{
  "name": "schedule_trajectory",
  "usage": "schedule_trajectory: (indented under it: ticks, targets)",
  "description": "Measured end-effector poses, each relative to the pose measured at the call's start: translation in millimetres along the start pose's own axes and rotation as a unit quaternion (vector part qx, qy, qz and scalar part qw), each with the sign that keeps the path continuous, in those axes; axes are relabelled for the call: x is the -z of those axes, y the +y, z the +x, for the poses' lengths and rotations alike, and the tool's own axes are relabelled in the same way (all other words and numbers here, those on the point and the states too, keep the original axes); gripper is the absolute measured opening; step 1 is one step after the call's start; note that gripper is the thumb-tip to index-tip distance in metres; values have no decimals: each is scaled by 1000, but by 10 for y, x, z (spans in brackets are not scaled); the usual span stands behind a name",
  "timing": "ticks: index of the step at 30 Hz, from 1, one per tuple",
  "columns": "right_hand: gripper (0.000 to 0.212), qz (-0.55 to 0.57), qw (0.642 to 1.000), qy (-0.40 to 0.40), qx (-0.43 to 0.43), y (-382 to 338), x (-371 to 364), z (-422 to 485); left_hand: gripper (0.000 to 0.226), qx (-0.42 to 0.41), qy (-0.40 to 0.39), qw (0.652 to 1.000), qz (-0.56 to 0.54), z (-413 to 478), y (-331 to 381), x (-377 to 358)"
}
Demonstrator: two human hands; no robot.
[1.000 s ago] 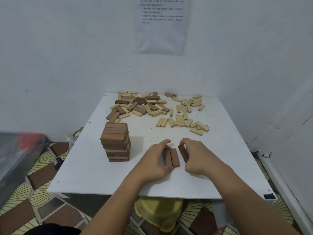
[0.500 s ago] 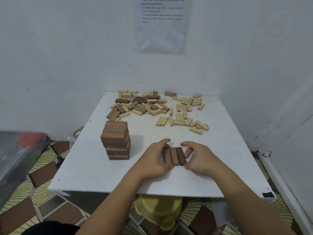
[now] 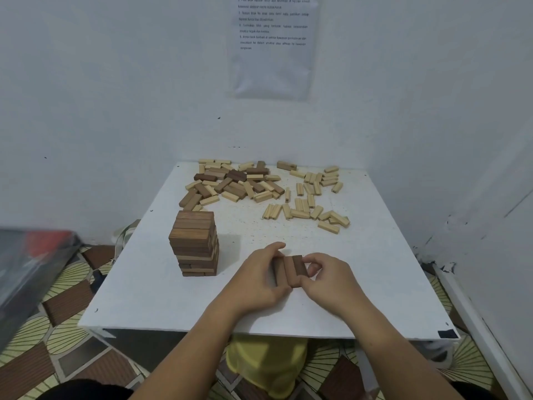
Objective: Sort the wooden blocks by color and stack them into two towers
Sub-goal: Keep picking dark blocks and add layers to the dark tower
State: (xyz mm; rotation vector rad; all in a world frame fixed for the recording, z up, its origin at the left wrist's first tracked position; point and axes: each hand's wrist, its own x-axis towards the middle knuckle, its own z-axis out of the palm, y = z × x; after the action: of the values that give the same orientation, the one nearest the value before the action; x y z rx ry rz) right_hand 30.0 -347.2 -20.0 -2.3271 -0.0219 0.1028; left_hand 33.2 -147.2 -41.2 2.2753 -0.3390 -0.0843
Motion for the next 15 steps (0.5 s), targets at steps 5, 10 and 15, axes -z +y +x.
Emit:
schedule_trajectory:
  ticks: [5,10,15]
  targets:
    - [47,-28,999,-19,18,-197,-78,-71,82,45,98,994,-17,-191,97,-155]
    - [43,-39,997,-61,0,-338,-38,-19,108,92,124,987,-34,-291,177,-222]
    - [36,-61,992,-105,12,-369,42,8,126,110,101,988,-27,-320,228,-183]
